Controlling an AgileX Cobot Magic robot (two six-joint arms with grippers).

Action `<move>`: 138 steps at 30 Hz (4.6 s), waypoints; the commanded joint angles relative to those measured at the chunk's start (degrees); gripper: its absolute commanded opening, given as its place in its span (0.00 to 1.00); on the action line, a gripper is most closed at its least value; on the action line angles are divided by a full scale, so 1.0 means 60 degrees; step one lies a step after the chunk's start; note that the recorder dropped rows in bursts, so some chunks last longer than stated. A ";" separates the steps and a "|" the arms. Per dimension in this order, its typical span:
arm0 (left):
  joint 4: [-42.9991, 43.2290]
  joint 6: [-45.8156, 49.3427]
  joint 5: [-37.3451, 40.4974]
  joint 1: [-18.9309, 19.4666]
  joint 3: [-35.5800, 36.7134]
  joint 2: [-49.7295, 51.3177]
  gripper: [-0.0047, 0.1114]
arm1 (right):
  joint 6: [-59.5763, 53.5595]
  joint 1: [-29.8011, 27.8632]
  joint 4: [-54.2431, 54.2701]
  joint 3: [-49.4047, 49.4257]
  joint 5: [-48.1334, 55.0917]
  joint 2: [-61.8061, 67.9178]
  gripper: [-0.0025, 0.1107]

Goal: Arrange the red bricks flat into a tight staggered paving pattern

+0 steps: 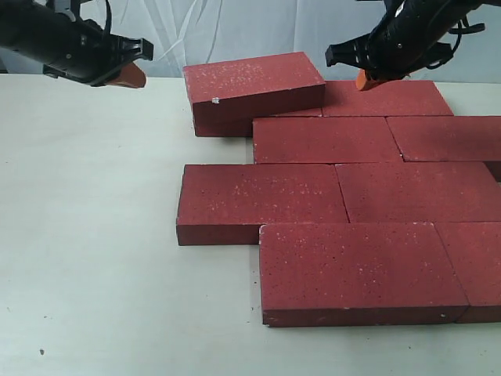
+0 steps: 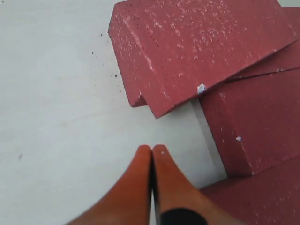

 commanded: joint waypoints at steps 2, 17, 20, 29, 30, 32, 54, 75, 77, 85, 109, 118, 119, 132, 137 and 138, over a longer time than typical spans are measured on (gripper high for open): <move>0.0009 -0.0150 -0.0015 0.0051 -0.0826 0.0805 0.04 | 0.0000 -0.0102 0.0068 -0.1065 0.0021 0.0819 0.02; -0.0153 -0.0219 -0.1020 0.0051 -0.2145 0.2135 0.04 | 0.0000 -0.0370 0.1032 -0.4368 0.0040 0.3131 0.02; -0.0433 -0.0279 -0.0929 0.0051 -0.2362 0.2470 0.04 | -0.0088 -0.0768 0.2227 -0.4968 0.0087 0.3548 0.02; -0.0431 -0.1889 -0.0354 0.0051 -0.3968 0.4086 0.04 | -0.0339 -0.0909 0.3114 -0.5931 0.0073 0.4873 0.02; -0.0431 -0.2003 -0.0357 0.0051 -0.4066 0.4216 0.04 | -0.0476 -0.0909 0.3282 -0.5977 0.0007 0.4965 0.02; -0.0400 -0.2003 -0.0258 0.0051 -0.4305 0.4360 0.04 | -0.0560 -0.0909 0.3420 -0.5979 -0.0164 0.5113 0.02; 0.0293 -0.2041 0.1562 0.0725 -0.5371 0.4334 0.04 | -0.3282 -0.0613 0.6672 -0.5979 0.1702 0.5155 0.02; 0.1931 -0.2279 0.4299 0.2532 -0.5389 0.4258 0.04 | -0.3487 0.1915 0.6680 -0.5979 0.1915 0.5073 0.02; 0.2327 -0.2322 0.4394 0.2626 -0.5389 0.4258 0.04 | -0.3487 0.2108 0.6634 -0.5979 0.1810 0.5073 0.02; 0.3648 -0.2542 0.4450 0.2722 -0.5389 0.4258 0.04 | -0.3487 0.2658 0.6655 -0.5979 0.1292 0.5073 0.02; 0.5435 -0.3546 0.4038 0.2722 -0.4985 0.4258 0.04 | -0.3487 0.2796 0.6348 -0.5979 0.0847 0.5468 0.02; 0.5492 -0.3546 0.4021 0.2722 -0.4985 0.4258 0.04 | -0.3300 0.2796 0.6327 -0.5979 0.0871 0.5755 0.02; 0.5525 -0.3546 0.4021 0.2722 -0.4985 0.4258 0.04 | -0.3258 0.2796 0.6282 -0.5979 0.0871 0.5769 0.02; 0.6719 -0.3775 0.4097 0.2722 -0.4985 0.4258 0.04 | -0.2434 0.2777 0.4974 -0.5979 0.1064 0.5778 0.02; 0.7792 -0.4436 0.4179 0.2722 -0.4985 0.4258 0.04 | -0.1986 0.2577 0.4886 -0.5979 0.1472 0.5583 0.02; 0.7876 -0.4526 0.4129 0.2722 -0.4985 0.4258 0.04 | -0.1987 0.2559 0.4886 -0.5979 0.1543 0.5505 0.02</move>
